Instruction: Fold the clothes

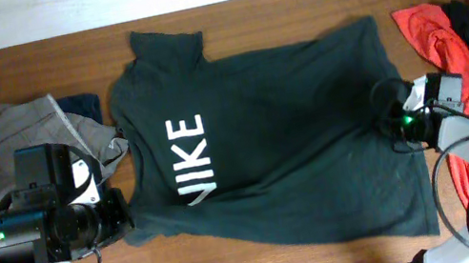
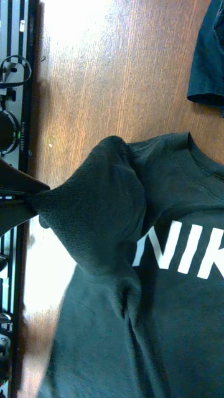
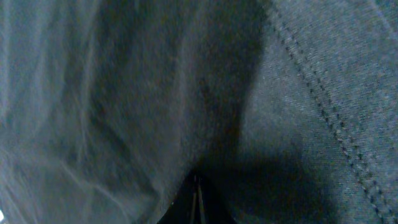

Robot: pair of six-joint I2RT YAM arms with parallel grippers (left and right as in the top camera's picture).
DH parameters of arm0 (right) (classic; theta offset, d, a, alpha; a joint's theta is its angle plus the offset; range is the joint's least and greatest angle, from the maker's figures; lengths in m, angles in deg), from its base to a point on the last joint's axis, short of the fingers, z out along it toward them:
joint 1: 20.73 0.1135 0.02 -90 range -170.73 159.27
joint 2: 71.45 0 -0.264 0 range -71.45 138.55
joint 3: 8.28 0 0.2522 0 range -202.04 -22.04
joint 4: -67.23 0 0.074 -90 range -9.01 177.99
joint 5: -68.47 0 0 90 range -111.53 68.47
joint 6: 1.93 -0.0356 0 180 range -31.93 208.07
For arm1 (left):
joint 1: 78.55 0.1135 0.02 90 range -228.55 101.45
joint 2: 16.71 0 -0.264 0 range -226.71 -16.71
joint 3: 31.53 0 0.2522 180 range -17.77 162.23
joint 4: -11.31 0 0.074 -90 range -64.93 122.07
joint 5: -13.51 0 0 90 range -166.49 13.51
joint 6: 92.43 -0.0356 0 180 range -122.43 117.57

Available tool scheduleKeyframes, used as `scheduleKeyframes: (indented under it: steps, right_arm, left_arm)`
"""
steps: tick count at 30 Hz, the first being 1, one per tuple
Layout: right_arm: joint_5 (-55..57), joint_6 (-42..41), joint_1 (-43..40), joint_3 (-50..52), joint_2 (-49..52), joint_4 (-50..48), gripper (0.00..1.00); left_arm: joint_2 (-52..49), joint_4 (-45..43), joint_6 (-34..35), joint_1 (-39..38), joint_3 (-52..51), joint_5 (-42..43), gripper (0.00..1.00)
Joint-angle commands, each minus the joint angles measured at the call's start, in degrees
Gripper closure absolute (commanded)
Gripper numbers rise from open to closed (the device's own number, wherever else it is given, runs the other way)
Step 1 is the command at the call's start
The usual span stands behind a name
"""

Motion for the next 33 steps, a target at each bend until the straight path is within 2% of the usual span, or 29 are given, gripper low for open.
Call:
scheduleKeyframes:
  steps: [1,4,8,13,16,22,27,30,33]
  right_arm:
    - [6.21,-4.7,0.46,-1.7,6.88,-3.1,0.96]
    - [6.6,-5.09,0.48,-4.63,12.33,-7.74,0.96]
    - [1.29,-3.8,0.46,-10.8,17.57,-7.76,0.96]
    - [-8.92,0.79,0.22,-16.35,14.45,-2.8,0.75]
    - [-10.91,1.73,-0.76,-18.12,7.8,6.1,0.65]
    - [-9.68,6.05,-4.68,-18.12,-6.49,26.62,0.59]
    - [1.75,6.16,-9.2,-17.73,-14.73,47.36,0.55]
    - [6.16,6.1,-9.94,-15.43,-15.23,52.61,0.54]
    - [6.36,3.82,-9.79,-10.29,-15.23,52.7,0.54]
  left_arm:
    - [0.11,-0.15,-0.07,0.17,0.98,-0.59,0.98]
    - [0.11,-0.17,-0.04,0.17,0.98,-0.59,0.98]
    - [0.11,-0.17,-0.04,0.17,0.98,-0.17,0.98]
    - [0.11,-1.09,-0.04,0.17,0.98,-0.15,0.98]
    - [0.11,-2.34,-0.04,0.17,0.98,-0.17,0.98]
    - [0.11,-2.69,-0.04,0.17,0.98,-0.17,0.98]
    - [0.11,-2.71,-0.04,0.17,0.98,-0.17,0.98]
    - [0.11,-2.71,-0.04,0.17,0.98,-0.17,0.97]
    - [0.11,-2.69,-0.04,0.17,0.98,-0.17,0.96]
